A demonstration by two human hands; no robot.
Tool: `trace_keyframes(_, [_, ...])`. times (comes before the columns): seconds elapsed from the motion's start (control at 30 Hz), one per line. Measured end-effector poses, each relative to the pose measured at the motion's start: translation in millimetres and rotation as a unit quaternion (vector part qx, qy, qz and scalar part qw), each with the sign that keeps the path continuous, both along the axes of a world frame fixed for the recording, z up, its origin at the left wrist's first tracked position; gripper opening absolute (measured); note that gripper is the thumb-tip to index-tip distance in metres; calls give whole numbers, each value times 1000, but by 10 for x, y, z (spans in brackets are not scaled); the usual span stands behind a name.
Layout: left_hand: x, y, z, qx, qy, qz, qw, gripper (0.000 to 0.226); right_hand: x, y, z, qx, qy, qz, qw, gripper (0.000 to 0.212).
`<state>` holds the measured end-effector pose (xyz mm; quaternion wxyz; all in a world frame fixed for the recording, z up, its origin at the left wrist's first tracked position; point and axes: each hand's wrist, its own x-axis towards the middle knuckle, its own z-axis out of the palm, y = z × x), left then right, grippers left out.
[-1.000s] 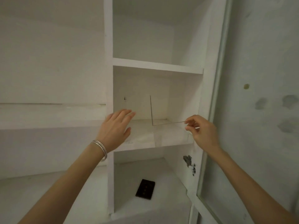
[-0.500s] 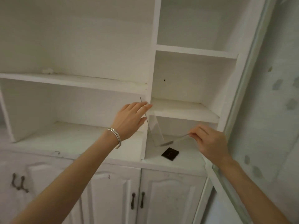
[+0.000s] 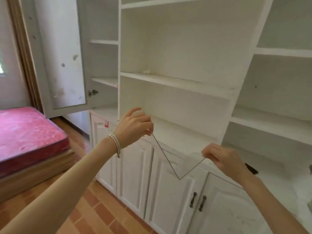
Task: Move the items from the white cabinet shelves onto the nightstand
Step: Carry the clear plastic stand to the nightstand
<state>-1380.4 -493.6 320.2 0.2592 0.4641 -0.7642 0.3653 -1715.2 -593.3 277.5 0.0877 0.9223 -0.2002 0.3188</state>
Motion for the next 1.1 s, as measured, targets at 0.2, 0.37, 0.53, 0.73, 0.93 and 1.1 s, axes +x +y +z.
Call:
trace_keyframes(0.2, [686,889,-65,57,-67,84,993,20,1220,257,77,114,123,89,982,28])
trace_keyframes(0.37, [1283,1791,-221,142,-7,174,974,22,2617,1151,69,248,79,226,939,21])
trace_keyframes(0.53, [1814,2761,-291,135,35,258,956,1,3723,2194,-319,358,124,309,872,20])
trace_keyframes(0.73, [2477,3894,-398,131,120,339,924,32,4801,3072,-562,363,104,341,861,19])
trace_keyframes(0.93, [3230,5162,-548,120,59,394,909,29,5708,3794,-556,471,166,428,754,9])
trace_keyframes(1.1, [3531,6089,-727,138,49,391,909,20,6412,4370,-609,538,265,476,643,24])
